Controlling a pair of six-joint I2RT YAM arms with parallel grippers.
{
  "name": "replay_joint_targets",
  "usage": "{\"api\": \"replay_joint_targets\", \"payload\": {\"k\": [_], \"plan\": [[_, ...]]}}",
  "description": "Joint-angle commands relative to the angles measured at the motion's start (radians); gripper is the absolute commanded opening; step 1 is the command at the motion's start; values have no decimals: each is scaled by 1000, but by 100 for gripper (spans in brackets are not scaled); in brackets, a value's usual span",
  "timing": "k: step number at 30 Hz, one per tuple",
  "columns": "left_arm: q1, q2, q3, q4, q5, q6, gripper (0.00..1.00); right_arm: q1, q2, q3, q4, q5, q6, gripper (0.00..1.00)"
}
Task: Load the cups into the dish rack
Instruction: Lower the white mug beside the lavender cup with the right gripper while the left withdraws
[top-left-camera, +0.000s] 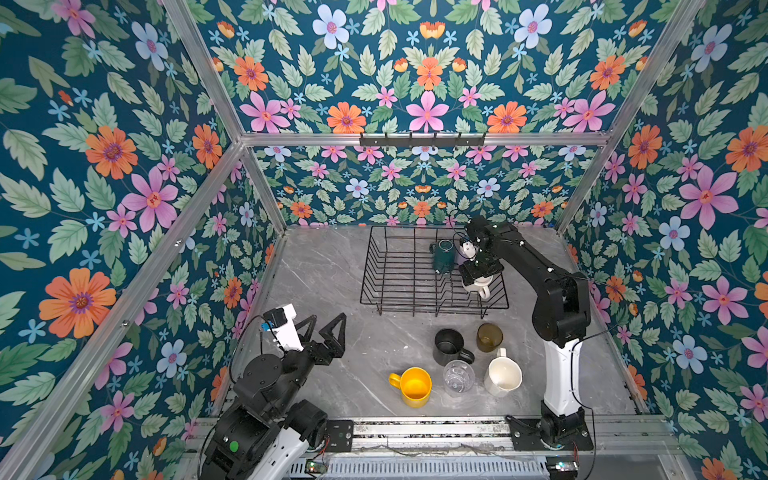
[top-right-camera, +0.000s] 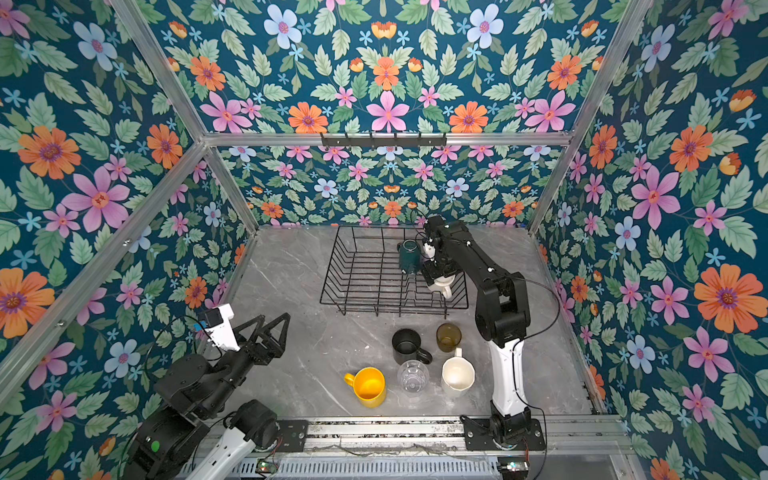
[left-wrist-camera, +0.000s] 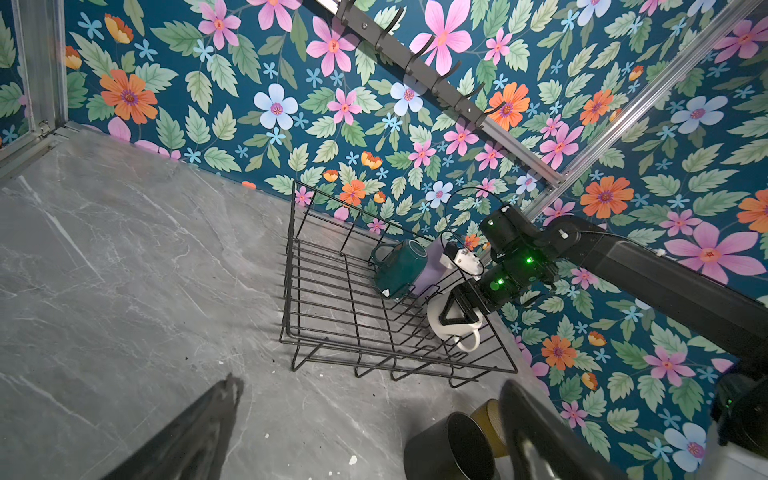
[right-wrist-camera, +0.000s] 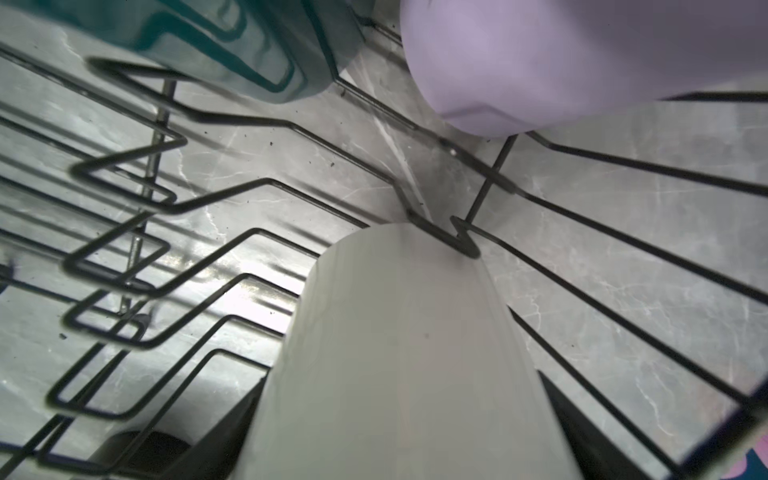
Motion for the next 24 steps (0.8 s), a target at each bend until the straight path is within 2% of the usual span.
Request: {"api": "replay_joint_targets", "payload": {"k": [1,7,20,24], "plan": [[-1,-1,7,4,-6,10,100,0,3,13,20,24,-10,0],[-1,6,6,11,-1,8,100,-1,11,9,19,22,-9,2],[-1,-1,10,2,-3,5,100,0,12,2,16,-1,13,62],[-1,-2,11,1,-3,5,100,0,5,-11,28,-3,19,72]]}}
